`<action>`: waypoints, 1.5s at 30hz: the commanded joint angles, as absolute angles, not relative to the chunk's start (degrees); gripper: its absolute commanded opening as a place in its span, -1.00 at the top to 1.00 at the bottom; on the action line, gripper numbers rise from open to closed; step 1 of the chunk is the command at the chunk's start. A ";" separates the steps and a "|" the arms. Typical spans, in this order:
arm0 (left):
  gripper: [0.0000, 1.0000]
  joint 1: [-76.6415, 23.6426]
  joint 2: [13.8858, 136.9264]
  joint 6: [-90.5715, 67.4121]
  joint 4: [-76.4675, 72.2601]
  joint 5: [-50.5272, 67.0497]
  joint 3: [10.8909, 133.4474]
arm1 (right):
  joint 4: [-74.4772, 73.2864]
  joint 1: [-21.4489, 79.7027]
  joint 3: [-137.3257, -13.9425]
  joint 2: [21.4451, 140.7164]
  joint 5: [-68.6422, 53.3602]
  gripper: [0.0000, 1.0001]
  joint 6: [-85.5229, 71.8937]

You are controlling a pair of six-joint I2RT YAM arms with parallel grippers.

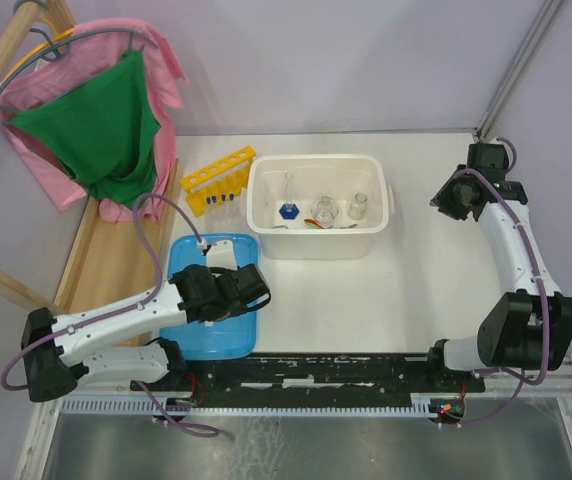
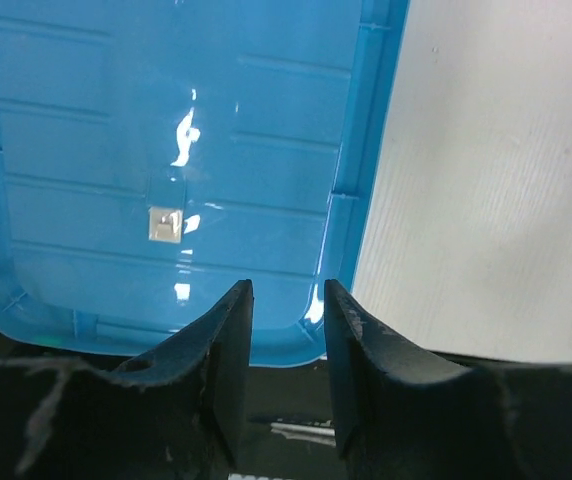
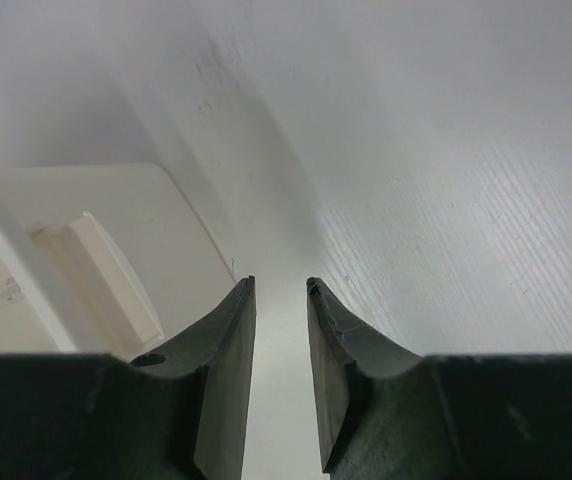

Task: Organize the chemistry lab equipment
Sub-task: Pick up the storage box lid at the center of the board.

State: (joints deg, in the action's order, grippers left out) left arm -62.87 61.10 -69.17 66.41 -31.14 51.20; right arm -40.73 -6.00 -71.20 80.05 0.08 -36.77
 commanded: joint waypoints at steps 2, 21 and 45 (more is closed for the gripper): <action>0.16 -63.19 66.60 -74.30 57.99 -36.94 50.59 | -37.89 -5.52 -71.80 78.66 0.05 0.30 -37.12; 0.26 -57.22 70.04 -55.80 32.23 -25.56 39.60 | -37.92 -3.71 -71.64 78.32 -1.98 0.30 -37.05; 0.61 -49.87 78.48 -43.19 24.57 -18.37 39.06 | -38.06 -3.53 -70.04 78.60 -2.82 0.30 -36.66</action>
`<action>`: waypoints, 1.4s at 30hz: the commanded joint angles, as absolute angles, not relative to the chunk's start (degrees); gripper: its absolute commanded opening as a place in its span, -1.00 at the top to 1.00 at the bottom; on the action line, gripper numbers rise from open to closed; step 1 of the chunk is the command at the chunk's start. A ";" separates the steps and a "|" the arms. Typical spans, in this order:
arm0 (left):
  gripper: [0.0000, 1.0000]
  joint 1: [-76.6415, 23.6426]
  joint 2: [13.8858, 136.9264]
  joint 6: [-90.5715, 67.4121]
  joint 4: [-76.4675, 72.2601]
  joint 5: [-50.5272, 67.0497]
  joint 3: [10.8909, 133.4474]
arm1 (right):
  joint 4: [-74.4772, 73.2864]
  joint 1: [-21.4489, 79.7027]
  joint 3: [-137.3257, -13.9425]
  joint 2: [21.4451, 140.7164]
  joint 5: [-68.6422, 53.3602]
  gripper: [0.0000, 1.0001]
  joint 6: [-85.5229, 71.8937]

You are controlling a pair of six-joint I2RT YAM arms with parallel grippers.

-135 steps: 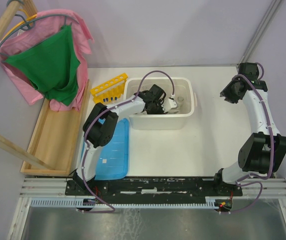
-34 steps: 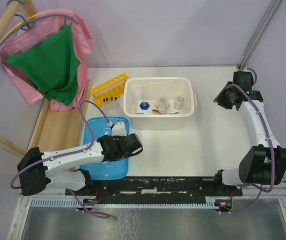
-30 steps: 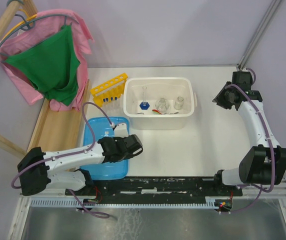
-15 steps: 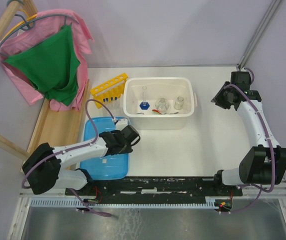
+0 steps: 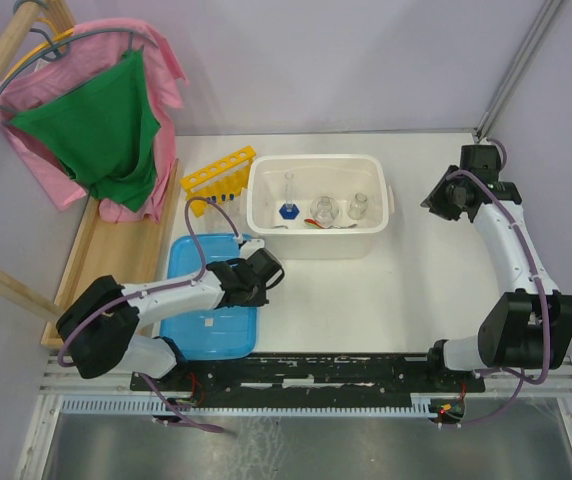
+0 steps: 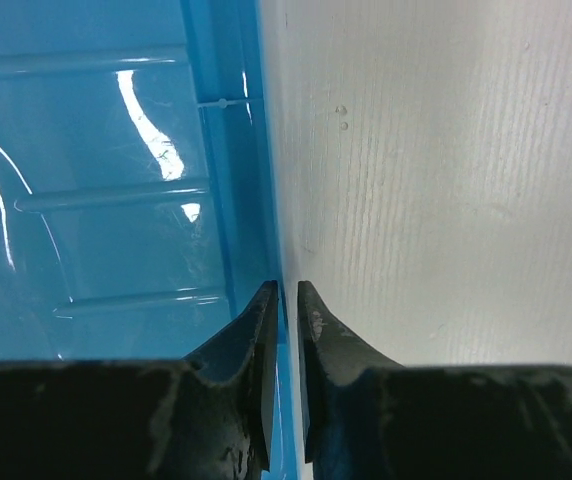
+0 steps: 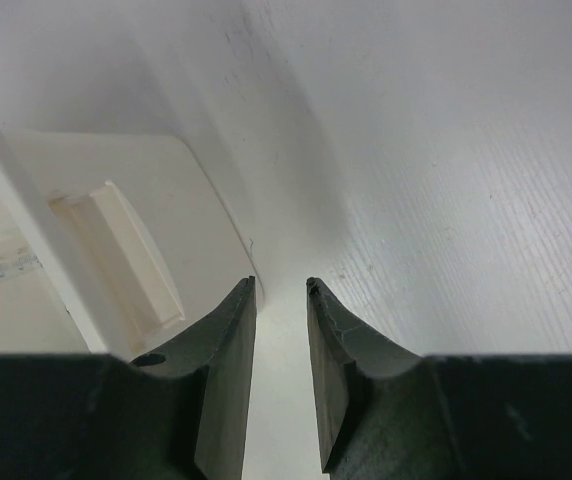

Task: Organize the chemistry lab equipment
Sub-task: Pick up the storage box lid at the center of the board.

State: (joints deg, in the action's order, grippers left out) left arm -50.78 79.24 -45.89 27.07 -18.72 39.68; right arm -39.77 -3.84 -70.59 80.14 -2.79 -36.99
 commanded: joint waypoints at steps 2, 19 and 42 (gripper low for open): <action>0.61 -49.36 78.22 -42.67 24.03 -18.16 38.42 | -38.01 -3.53 -69.77 78.50 -2.81 0.30 -36.57; 0.95 -48.78 74.02 -39.75 45.47 -22.54 51.93 | -37.30 -3.43 -67.82 77.55 -3.40 0.30 -37.01; 0.95 -49.02 78.79 -42.73 81.39 -36.98 97.33 | -37.92 -3.01 -69.31 76.70 -4.22 0.31 -37.18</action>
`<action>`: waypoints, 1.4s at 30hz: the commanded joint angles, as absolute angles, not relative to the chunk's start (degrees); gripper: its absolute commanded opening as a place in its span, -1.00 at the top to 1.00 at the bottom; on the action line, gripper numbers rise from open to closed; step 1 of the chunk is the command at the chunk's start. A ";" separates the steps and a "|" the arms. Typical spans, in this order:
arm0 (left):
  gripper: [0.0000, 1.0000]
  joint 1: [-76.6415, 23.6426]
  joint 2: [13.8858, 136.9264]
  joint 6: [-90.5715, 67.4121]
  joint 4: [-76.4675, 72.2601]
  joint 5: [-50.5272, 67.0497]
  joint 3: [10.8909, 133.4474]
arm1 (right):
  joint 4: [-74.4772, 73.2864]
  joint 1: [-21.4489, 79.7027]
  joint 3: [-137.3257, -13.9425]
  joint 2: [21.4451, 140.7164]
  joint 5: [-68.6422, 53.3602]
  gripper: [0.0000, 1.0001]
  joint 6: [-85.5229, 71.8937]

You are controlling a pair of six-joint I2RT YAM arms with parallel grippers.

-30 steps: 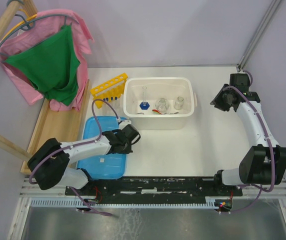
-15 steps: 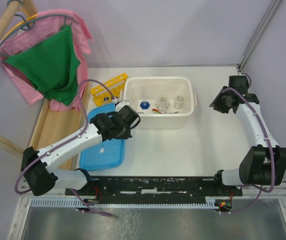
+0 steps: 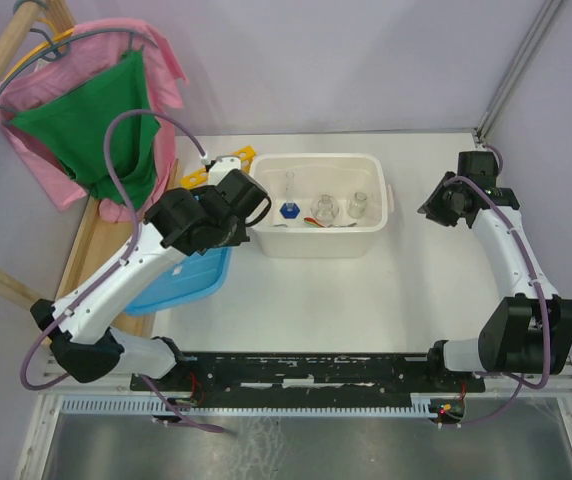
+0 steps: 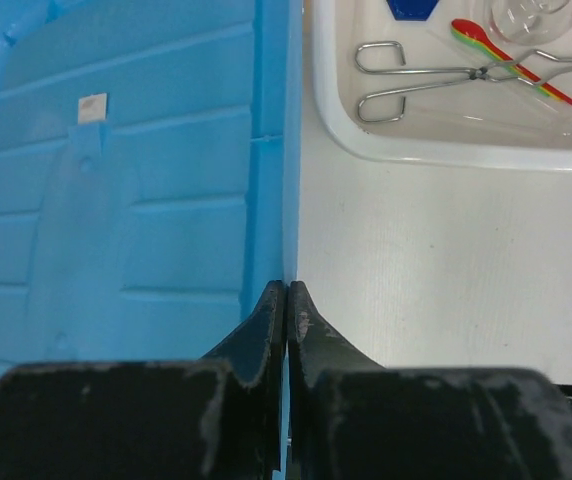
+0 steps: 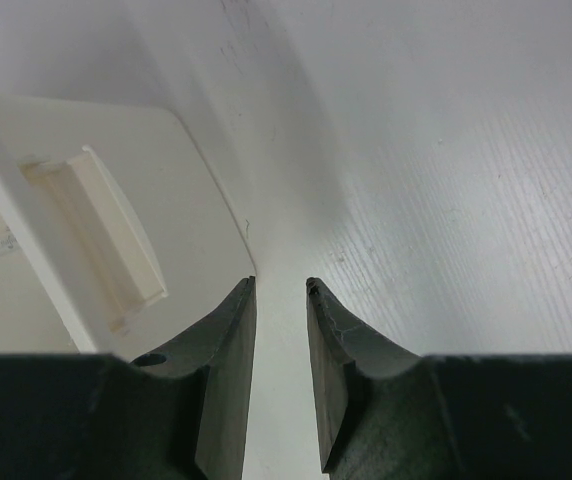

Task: Organize the chemistry lab equipment
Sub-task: Pick up the storage box lid at the center of the board.

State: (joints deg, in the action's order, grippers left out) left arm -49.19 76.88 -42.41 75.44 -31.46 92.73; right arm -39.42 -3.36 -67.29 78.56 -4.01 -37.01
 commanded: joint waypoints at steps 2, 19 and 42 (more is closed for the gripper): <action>0.94 -49.23 79.75 -42.27 82.06 -37.30 99.65 | -38.34 -3.03 -70.17 76.68 -4.57 0.31 -37.05; 0.94 -49.59 95.83 -28.14 73.89 -36.84 130.89 | -37.35 -2.39 -82.39 81.11 -19.53 0.33 -33.89; 0.94 -53.91 105.95 -21.27 61.85 -24.99 137.30 | -13.52 6.23 -93.20 91.23 -49.36 -0.26 -53.87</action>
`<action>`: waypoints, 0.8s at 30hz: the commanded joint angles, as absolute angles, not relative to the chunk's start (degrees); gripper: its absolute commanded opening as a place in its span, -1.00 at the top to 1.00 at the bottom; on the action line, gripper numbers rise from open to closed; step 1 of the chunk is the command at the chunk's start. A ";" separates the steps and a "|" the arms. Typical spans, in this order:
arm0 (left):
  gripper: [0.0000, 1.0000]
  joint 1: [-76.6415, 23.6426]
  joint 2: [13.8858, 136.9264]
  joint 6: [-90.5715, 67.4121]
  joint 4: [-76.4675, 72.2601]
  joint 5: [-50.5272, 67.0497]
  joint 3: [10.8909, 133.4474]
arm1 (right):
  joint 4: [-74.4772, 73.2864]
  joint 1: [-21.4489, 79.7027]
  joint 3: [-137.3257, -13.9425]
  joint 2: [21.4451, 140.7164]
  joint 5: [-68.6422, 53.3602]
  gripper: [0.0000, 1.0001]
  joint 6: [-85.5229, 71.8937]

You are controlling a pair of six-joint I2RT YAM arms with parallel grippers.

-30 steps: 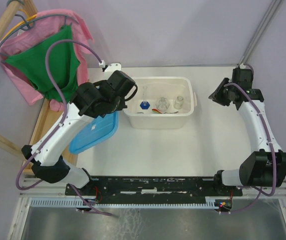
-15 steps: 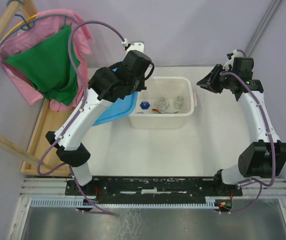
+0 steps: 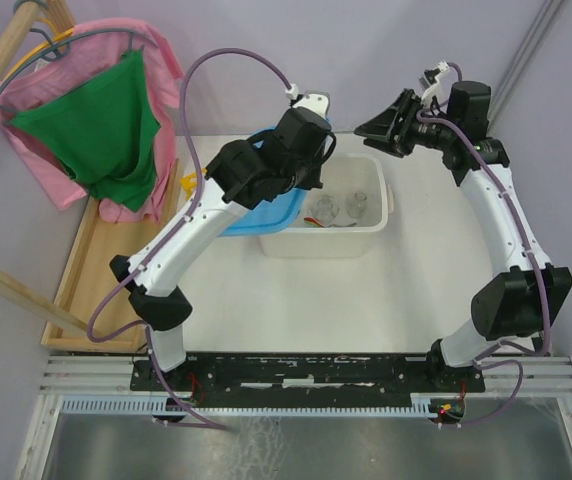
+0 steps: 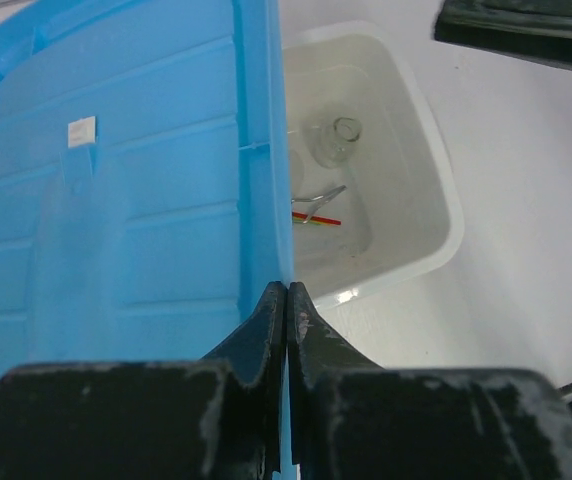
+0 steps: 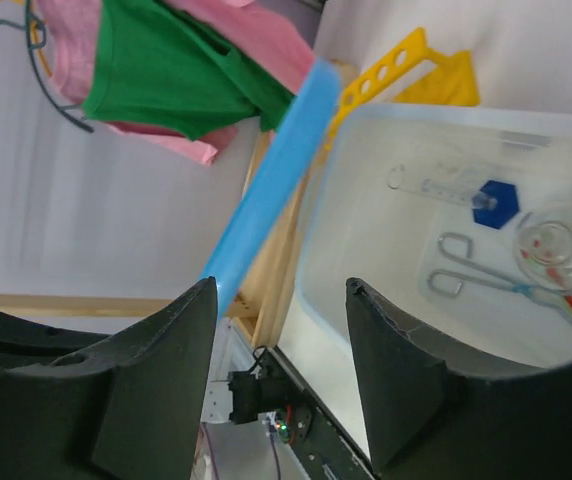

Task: Organize the chemistry lab equipment
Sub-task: Pick up the storage box lid at the center of the board.

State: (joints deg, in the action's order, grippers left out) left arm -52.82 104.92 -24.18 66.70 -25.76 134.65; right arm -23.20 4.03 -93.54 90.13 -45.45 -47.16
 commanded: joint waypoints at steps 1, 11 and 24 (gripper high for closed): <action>0.94 -54.17 106.25 -21.23 61.73 -25.16 137.45 | -12.33 6.82 -92.95 91.50 -49.28 -0.27 -54.91; 0.94 -55.37 106.39 -20.69 60.29 -28.75 137.48 | -15.14 9.38 -94.37 93.67 -48.65 -0.31 -52.99; 0.94 -57.30 107.73 -20.09 58.91 -30.07 137.48 | -14.40 12.53 -95.25 96.42 -48.71 -0.29 -53.75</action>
State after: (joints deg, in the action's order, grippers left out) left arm -56.58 107.37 -23.07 62.76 -27.81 135.00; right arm -17.15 10.66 -92.77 95.61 -47.62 -53.71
